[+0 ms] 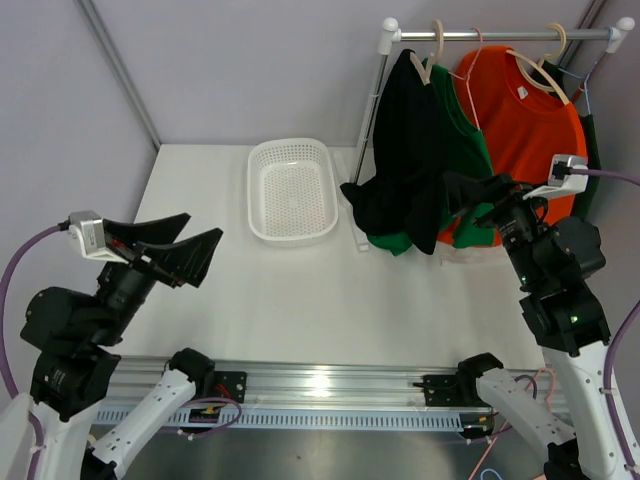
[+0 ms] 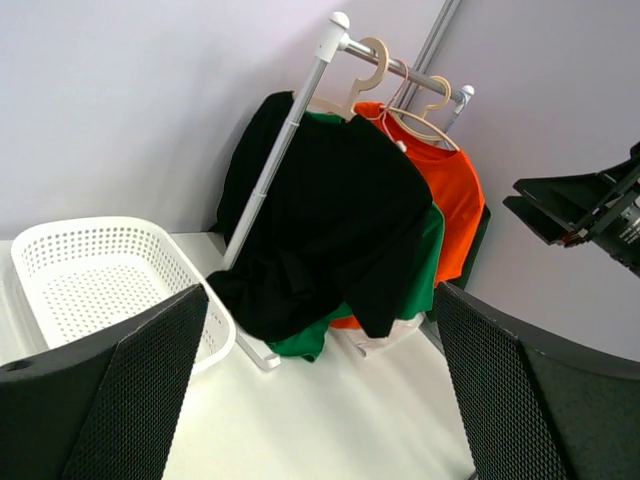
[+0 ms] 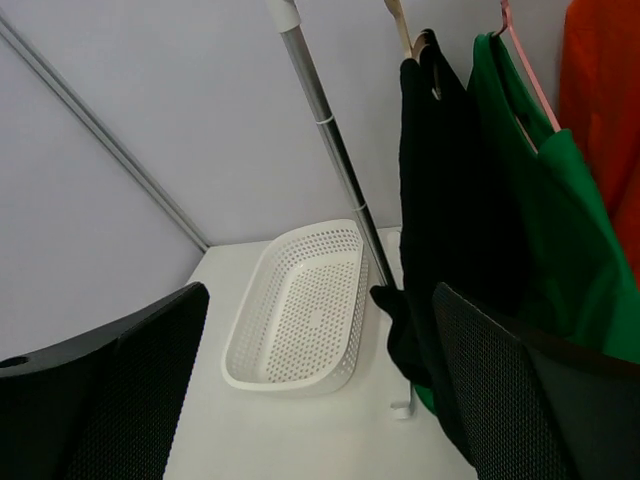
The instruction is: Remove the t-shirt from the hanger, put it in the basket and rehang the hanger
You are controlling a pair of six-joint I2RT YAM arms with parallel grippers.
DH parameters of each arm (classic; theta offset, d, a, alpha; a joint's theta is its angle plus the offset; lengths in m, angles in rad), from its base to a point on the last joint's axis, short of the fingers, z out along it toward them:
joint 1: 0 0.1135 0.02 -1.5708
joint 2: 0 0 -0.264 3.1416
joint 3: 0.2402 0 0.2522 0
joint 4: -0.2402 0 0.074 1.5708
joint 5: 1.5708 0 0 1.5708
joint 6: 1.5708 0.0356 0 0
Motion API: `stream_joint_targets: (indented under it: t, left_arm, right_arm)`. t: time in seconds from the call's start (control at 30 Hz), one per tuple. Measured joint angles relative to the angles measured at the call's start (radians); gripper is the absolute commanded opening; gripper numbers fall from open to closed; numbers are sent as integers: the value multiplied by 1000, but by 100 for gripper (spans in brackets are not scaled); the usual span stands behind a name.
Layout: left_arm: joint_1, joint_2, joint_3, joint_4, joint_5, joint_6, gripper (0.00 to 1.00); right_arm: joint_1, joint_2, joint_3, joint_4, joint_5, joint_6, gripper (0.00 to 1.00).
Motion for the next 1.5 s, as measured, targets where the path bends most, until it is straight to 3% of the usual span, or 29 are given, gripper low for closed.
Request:
stream_joint_targets:
  t: [0.27,0.67,0.83,1.0,1.2,1.37,1.5]
  left_arm:
    - [0,144,116,-48,-21,40,100]
    - [-19,592,243,-34,26,87,99]
    - [-42,587,243,-25,-3,120,100]
    - [-44,551,243,-9,-20,147,100]
    - [-44,538,239,14,-42,171,100]
    - [-44,532,225,27,-50,184,100]
    - [-44,532,224,29,-50,192,99]
  right_arm:
    - [0,102,69,-15,-13,-98,99]
    - [-1,730,623,-26,89,-238,91]
    - [-3,934,793,-66,153,-272,87]
    - [-7,1035,896,-76,214,-303,83]
    - [-13,1096,1001,-71,256,-330,77]
    - [-29,1109,1012,-52,253,-330,63]
    - [-57,1125,1018,-49,229,-311,65]
